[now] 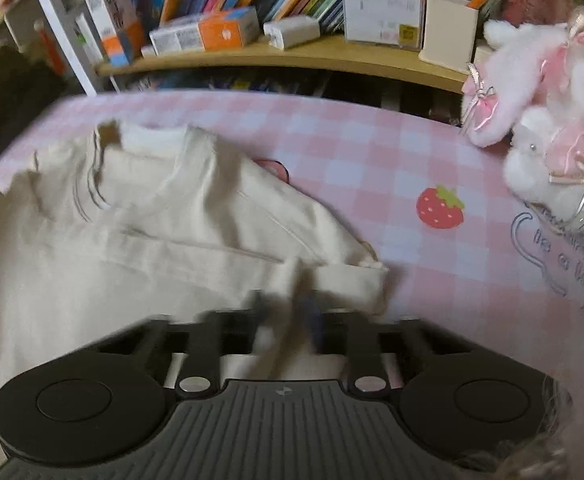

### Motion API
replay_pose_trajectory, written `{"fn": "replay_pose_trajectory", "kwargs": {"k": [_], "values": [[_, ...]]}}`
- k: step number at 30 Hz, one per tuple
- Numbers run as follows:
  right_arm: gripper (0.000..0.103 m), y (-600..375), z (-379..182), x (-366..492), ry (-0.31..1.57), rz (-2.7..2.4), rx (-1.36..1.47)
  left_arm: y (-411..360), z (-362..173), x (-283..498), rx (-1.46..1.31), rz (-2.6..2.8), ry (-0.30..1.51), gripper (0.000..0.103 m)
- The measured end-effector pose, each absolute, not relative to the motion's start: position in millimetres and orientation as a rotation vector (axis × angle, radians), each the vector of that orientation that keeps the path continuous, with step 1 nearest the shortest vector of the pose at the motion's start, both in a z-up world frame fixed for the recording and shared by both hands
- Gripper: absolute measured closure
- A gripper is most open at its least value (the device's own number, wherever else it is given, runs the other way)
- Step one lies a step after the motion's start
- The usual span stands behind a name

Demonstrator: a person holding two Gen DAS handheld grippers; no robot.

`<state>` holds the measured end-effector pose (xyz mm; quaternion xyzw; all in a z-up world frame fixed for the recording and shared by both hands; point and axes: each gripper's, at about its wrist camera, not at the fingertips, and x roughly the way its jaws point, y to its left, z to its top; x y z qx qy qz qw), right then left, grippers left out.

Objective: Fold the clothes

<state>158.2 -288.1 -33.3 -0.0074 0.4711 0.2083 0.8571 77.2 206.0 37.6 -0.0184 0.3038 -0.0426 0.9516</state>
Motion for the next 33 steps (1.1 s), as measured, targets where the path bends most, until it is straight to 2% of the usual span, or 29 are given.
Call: {"fn": "replay_pose_trajectory", "kwargs": {"k": [6,11,16,21,24,27,28,29,30,31,33], "values": [[0.1,-313,41,108,0.752,0.452,0.029,213,72,57,-0.059,-0.085,0.505,0.1],[0.1,-336,78,111,0.601,0.337,0.059,220,79,100,-0.127,-0.071,0.436,0.1],[0.1,-338,58,153,0.61,0.25,0.033,208,43,159,-0.085,-0.051,0.541,0.1],[0.1,-322,14,188,0.67,0.213,-0.007,195,2,199,-0.01,-0.004,0.665,0.1],[0.1,-318,-3,198,0.693,0.183,-0.006,193,-11,209,0.013,0.082,0.719,0.09],[0.097,-322,-10,196,0.717,0.135,-0.013,200,-9,201,0.003,0.126,0.708,0.066],[0.089,-324,-13,195,0.725,0.119,-0.015,203,-5,193,-0.01,0.131,0.687,0.055],[0.077,-327,-14,193,0.73,0.108,-0.012,208,-1,184,-0.028,0.135,0.667,0.05],[0.072,-332,-11,184,0.723,0.112,0.008,214,3,172,-0.054,0.138,0.649,0.045],[0.067,-338,-9,176,0.716,0.116,0.027,219,6,159,-0.078,0.136,0.642,0.045],[0.066,-350,-4,155,0.72,0.141,0.073,227,6,130,-0.117,0.118,0.667,0.045]]}}
